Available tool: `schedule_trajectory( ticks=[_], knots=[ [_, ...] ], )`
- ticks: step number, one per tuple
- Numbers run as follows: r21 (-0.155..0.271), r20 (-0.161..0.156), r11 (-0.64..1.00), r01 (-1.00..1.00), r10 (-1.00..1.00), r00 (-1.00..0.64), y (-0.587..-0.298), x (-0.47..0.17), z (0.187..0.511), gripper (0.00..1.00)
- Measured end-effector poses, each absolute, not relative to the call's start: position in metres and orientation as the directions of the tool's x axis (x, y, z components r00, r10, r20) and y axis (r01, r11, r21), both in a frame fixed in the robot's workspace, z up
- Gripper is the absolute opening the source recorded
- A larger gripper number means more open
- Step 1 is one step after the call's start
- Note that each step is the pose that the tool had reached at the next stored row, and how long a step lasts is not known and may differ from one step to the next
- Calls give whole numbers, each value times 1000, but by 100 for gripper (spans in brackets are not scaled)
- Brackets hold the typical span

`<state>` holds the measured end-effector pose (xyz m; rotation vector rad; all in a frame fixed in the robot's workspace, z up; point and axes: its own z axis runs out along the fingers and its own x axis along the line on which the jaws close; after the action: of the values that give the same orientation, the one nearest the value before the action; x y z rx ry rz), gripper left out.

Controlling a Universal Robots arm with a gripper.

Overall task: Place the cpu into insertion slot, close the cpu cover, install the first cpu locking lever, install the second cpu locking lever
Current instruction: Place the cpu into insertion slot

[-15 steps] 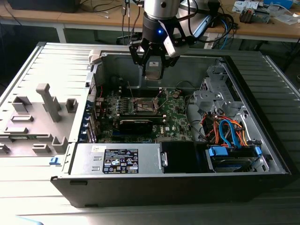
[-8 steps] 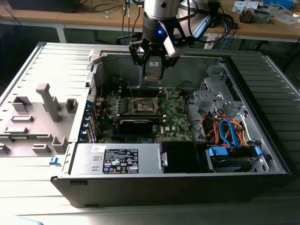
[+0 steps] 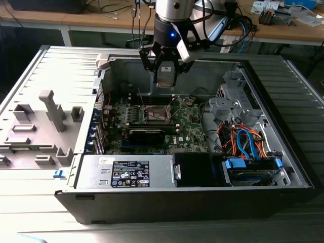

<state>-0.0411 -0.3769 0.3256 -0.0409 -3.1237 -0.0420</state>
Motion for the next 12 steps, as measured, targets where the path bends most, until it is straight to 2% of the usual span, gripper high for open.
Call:
schedule_trajectory(
  ticks=[12],
  knots=[
    [12, 17, 1000, 26, 26, -1000, -378, -41, 323, 55]
  ],
)
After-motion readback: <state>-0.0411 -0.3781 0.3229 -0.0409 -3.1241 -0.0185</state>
